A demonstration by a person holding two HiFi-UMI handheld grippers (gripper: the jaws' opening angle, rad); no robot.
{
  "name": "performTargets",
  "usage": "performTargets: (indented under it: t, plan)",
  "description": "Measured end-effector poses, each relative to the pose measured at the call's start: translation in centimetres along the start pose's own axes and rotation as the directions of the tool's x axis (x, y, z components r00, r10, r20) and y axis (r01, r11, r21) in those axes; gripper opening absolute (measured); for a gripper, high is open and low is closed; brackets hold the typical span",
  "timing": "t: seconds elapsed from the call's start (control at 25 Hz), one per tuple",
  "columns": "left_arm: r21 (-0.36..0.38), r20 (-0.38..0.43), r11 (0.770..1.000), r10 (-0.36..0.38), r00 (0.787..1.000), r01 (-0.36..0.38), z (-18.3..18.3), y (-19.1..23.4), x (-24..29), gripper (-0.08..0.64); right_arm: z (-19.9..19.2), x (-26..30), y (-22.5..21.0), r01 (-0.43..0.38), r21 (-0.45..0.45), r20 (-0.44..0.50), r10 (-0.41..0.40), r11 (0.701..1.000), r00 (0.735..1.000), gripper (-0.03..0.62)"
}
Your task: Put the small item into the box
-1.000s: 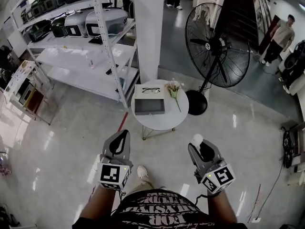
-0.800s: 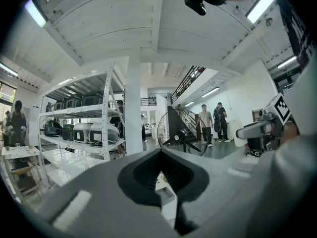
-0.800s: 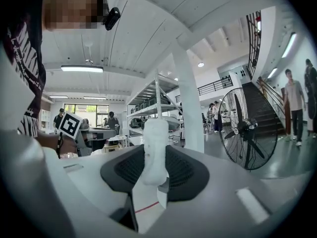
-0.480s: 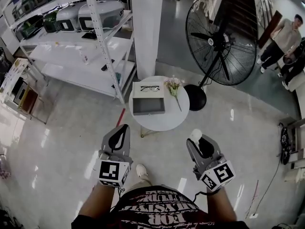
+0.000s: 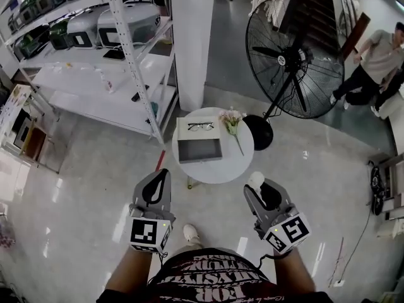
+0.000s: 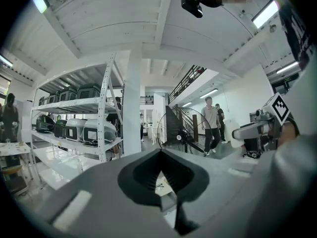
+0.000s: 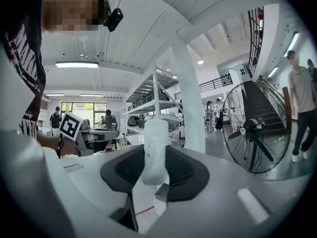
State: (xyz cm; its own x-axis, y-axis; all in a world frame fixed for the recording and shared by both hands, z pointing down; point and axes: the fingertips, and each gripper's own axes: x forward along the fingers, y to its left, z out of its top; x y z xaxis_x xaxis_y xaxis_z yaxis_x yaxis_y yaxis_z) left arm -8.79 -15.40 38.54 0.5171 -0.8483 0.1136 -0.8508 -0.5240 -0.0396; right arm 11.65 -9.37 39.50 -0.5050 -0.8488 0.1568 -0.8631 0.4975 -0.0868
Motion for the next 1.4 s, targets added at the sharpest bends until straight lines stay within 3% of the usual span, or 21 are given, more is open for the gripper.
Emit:
performTargets:
  t: [0.24,0.6,1.0,1.4]
  plan:
    - [-0.026,0.0,1.0,-0.017,1.0,0.017,0.1,3.1,0.8,0.0,1.6,3.5,1.4,-0.003,-0.013,0.013,0.004,1.0,1.0,0.152]
    - [-0.03,0.04,0.998,-0.051,0.998,0.053,0.5,4.7,2.1,0.0,2.7,4.9,2.0,0.02,-0.045,0.006,-0.02,0.999,1.0,0.153]
    - [-0.018,0.042,1.0,-0.001,0.999,0.002,0.7,5.9,3.1,0.0,2.9,7.5,0.7,-0.032,-0.041,0.025,0.033,0.999,0.999,0.153]
    - [-0.007,0.037,0.999,0.04,0.999,-0.04,1.2,6.9,8.2,0.0,3.6,11.7,-3.8,-0.075,-0.036,0.031,0.077,0.996,0.997,0.152]
